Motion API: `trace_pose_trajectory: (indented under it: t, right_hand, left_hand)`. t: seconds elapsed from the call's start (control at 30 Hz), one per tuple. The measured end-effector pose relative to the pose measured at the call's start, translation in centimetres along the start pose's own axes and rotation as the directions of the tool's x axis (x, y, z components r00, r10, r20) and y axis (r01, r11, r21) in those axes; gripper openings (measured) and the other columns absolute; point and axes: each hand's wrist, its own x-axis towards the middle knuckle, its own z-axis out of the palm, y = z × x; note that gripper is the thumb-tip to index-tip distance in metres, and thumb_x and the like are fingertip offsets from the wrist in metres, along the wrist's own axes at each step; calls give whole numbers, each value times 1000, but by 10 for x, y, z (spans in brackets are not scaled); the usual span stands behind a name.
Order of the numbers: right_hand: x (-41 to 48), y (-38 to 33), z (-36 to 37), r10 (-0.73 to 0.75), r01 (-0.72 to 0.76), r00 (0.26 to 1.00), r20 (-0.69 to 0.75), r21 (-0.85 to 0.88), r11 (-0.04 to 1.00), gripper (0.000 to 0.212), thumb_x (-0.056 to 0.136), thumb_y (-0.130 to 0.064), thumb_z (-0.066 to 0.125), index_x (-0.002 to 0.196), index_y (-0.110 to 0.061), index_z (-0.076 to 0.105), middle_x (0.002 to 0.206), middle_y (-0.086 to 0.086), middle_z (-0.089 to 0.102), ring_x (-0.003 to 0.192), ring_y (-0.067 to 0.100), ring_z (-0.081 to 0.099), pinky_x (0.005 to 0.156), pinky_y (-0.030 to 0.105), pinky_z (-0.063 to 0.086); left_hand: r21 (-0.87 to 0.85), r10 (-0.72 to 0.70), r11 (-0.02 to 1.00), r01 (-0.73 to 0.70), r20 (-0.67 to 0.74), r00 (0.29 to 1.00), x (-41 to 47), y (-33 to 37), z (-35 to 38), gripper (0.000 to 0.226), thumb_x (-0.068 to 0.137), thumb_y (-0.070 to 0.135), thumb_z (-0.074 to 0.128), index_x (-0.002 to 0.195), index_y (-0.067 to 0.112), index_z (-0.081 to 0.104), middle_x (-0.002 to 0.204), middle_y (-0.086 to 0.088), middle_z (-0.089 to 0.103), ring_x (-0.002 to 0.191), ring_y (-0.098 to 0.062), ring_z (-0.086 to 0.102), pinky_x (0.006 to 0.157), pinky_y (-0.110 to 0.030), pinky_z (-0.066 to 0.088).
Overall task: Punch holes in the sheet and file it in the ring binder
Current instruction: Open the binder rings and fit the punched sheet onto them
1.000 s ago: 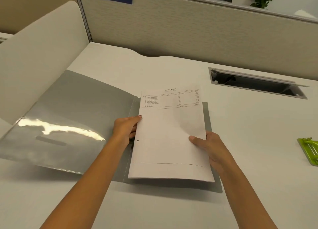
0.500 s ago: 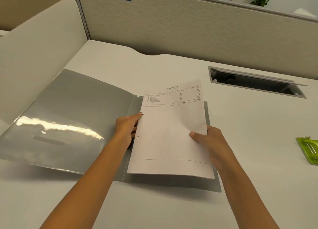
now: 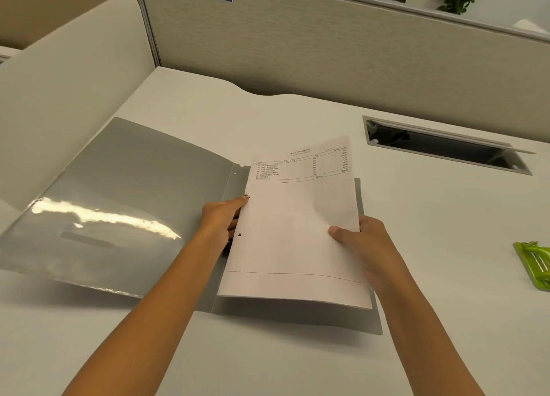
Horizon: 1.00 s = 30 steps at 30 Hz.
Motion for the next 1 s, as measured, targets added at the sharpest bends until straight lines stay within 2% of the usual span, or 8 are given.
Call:
trace_pose_trajectory:
  t: [0.13, 0.3, 0.47, 0.63, 0.83, 1.0]
  right_hand:
    - [-1, -3, -1, -2, 2, 1000, -6, -10, 1000, 29, 85, -13, 69, 114, -11, 64, 106, 7, 72, 92, 30, 70, 88, 45, 56]
    - [1, -1, -2, 10, -10, 1000, -11, -23, 1000, 29, 83, -12, 69, 112, -11, 66, 105, 7, 72, 93, 31, 70, 90, 49, 55]
    - [2, 2, -3, 16, -17, 1000, -20, -60, 998, 33, 85, -16, 69, 117, -12, 63, 110, 8, 70, 96, 33, 68, 92, 50, 54]
    - [3, 2, -3, 31, -34, 999, -25, -94, 995, 35, 85, -19, 69, 119, -12, 61, 113, 8, 69, 98, 34, 67, 92, 51, 53]
    - [2, 1, -4, 53, -56, 998, -32, -108, 993, 36, 84, -18, 70, 119, -11, 61, 115, 9, 68, 98, 34, 67, 93, 51, 53]
    - [1, -3, -5, 51, -54, 998, -29, -116, 992, 36, 85, -16, 69, 120, -10, 61, 114, 9, 68, 99, 34, 66, 93, 50, 53]
  left_hand:
    - [20, -13, 1000, 13, -1, 1000, 2, 1, 2, 18, 81, 18, 74, 87, 5, 64, 77, -7, 68, 39, -11, 60, 32, -15, 40]
    - [21, -2, 1000, 2, 17, 1000, 3, -1, 1, 22, 81, 16, 74, 96, 2, 66, 81, -8, 70, 57, -18, 64, 36, -18, 46]
    - [48, 28, 998, -31, 45, 999, 2, -2, 2, 11, 83, 13, 72, 88, 5, 65, 76, -6, 68, 41, -8, 64, 37, -18, 48]
    - [52, 40, 998, -43, 59, 997, 4, -2, 3, 13, 84, 10, 71, 93, 4, 66, 78, -7, 68, 42, -8, 65, 40, -20, 51]
    - [68, 65, 995, -68, 40, 997, 5, -4, 5, 17, 83, 9, 71, 99, 3, 66, 78, -6, 68, 41, -7, 64, 37, -18, 48]
    - [89, 68, 994, -69, 17, 998, 9, -6, 4, 19, 81, 11, 73, 98, 4, 68, 78, -6, 70, 48, -10, 66, 40, -20, 50]
